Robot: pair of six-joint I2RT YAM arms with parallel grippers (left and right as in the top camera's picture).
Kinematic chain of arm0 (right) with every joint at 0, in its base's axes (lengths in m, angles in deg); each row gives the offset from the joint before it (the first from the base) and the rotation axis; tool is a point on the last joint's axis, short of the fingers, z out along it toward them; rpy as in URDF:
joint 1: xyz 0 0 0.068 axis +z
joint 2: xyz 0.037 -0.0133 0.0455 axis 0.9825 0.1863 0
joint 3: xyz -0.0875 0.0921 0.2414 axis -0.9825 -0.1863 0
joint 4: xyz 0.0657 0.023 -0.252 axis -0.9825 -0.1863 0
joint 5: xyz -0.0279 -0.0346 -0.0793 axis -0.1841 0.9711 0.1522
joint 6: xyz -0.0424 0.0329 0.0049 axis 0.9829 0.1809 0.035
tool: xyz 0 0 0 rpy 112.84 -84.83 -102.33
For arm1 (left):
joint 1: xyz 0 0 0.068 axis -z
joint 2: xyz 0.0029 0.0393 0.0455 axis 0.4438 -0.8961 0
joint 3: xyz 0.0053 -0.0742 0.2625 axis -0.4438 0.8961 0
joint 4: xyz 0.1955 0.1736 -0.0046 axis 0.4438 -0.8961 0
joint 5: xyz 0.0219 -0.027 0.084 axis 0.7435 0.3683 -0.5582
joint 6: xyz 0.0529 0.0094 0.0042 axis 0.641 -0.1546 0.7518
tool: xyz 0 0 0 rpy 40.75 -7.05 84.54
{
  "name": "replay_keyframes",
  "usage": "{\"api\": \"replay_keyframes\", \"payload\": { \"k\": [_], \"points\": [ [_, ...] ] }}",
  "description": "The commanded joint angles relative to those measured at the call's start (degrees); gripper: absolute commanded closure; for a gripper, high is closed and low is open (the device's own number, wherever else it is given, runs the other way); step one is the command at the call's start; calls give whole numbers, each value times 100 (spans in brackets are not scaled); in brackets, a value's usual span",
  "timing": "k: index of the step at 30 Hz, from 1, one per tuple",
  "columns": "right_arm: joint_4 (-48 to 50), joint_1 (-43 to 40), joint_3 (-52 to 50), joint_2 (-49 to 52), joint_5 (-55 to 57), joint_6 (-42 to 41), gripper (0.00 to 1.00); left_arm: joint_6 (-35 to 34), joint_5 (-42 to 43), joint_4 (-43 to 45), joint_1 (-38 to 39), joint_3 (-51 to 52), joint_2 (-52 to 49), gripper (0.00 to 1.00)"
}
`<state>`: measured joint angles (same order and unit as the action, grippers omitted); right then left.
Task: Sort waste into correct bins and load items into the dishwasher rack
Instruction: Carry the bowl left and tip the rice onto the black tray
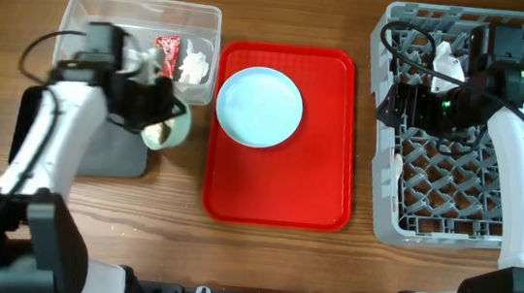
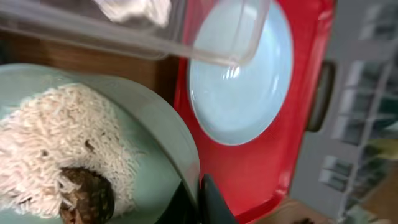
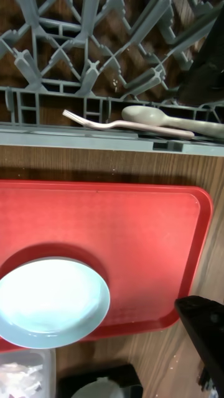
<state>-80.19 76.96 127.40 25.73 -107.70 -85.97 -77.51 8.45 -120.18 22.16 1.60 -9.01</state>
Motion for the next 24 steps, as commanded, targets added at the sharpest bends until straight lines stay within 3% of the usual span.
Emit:
{"api": "replay_keyframes", "payload": {
  "k": [1,5,10,14,19,24],
  "points": [
    [-15,-2,35,-48,-72,-26,0,730,1360,-116,-988,11,109,96],
    [-57,-2,35,-48,-70,-44,0,907,1480,-116,-1637,11,109,96],
    [-76,-2,35,-48,-72,-48,1,1235,2457,-111,-2339,136,2,96],
    [-114,-2,35,-48,-70,-46,0,1606,4100,-26,-3104,551,-540,96],
    [-166,-2,35,-48,-70,-46,0,1593,5606,-39,-3744,660,-903,96],
    [-168,-2,35,-48,76,-20,0,1408,5689,-155,-4135,660,-903,96]
  ]
}}
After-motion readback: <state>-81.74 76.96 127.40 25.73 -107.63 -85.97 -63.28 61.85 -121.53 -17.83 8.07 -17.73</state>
